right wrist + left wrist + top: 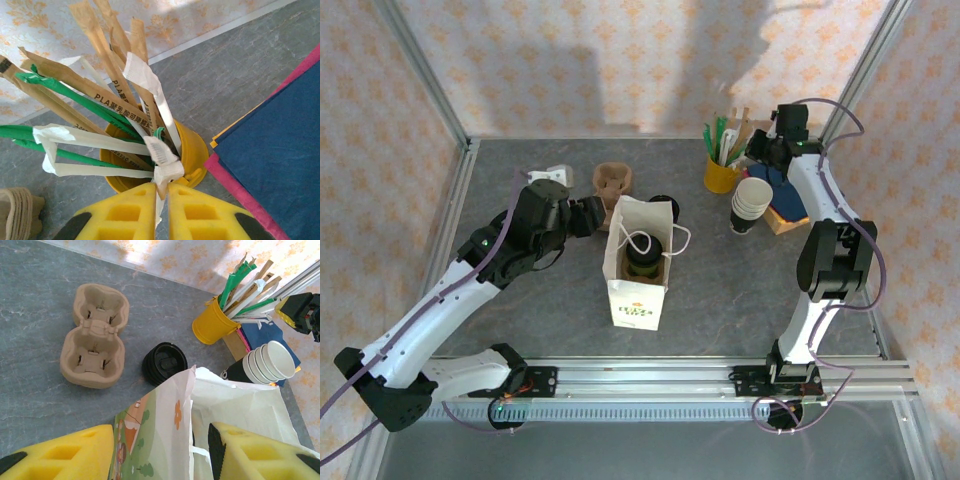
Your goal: Pack the takeout coffee
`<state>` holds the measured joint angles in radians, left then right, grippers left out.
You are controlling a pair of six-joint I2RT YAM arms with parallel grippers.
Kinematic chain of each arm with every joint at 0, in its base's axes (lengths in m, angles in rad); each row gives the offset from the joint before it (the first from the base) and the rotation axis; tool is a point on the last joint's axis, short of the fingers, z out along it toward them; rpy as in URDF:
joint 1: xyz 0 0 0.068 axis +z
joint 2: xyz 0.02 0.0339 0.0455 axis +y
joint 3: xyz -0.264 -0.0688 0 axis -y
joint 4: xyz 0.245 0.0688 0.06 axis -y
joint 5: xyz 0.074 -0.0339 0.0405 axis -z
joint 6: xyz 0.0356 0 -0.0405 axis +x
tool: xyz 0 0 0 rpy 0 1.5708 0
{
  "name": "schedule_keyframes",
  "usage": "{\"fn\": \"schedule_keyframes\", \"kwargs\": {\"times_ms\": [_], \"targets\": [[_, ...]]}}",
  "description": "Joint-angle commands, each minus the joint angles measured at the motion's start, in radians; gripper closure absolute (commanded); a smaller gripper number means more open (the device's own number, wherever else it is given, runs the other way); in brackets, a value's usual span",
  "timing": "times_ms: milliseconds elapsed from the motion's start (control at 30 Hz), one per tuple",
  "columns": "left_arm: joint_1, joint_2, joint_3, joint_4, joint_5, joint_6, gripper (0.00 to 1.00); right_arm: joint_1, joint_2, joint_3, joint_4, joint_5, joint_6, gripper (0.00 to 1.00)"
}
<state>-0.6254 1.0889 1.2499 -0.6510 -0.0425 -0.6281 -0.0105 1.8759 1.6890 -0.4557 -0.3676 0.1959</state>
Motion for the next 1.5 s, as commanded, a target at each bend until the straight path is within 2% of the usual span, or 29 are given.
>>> {"fn": "schedule_keyframes", "kwargs": {"times_ms": [0, 333, 833, 967, 1200, 1467], "targets": [[0.011, -0.022, -0.009, 0.022, -0.020, 0.000, 0.45, -0.009, 0.000, 0.052, -0.014, -0.006, -0.018, 0.89], [0.011, -0.030, -0.020, 0.028, -0.018, -0.003, 0.45, -0.009, -0.064, 0.080, -0.062, -0.012, -0.026, 0.94], [0.012, -0.032, -0.023, 0.039, -0.017, 0.002, 0.45, -0.009, -0.305, 0.144, -0.123, -0.069, -0.075, 0.98], [0.011, -0.034, -0.028, 0.048, -0.017, 0.001, 0.45, -0.008, -0.386, 0.175, -0.140, -0.196, -0.111, 1.00], [0.011, -0.020, -0.030, 0.066, -0.008, 0.003, 0.45, 0.019, -0.516, 0.228, -0.186, -0.342, -0.101, 1.00], [0.011, -0.015, -0.035, 0.076, -0.011, 0.002, 0.45, 0.116, -0.621, 0.207, -0.192, -0.638, 0.006, 1.00]]}}
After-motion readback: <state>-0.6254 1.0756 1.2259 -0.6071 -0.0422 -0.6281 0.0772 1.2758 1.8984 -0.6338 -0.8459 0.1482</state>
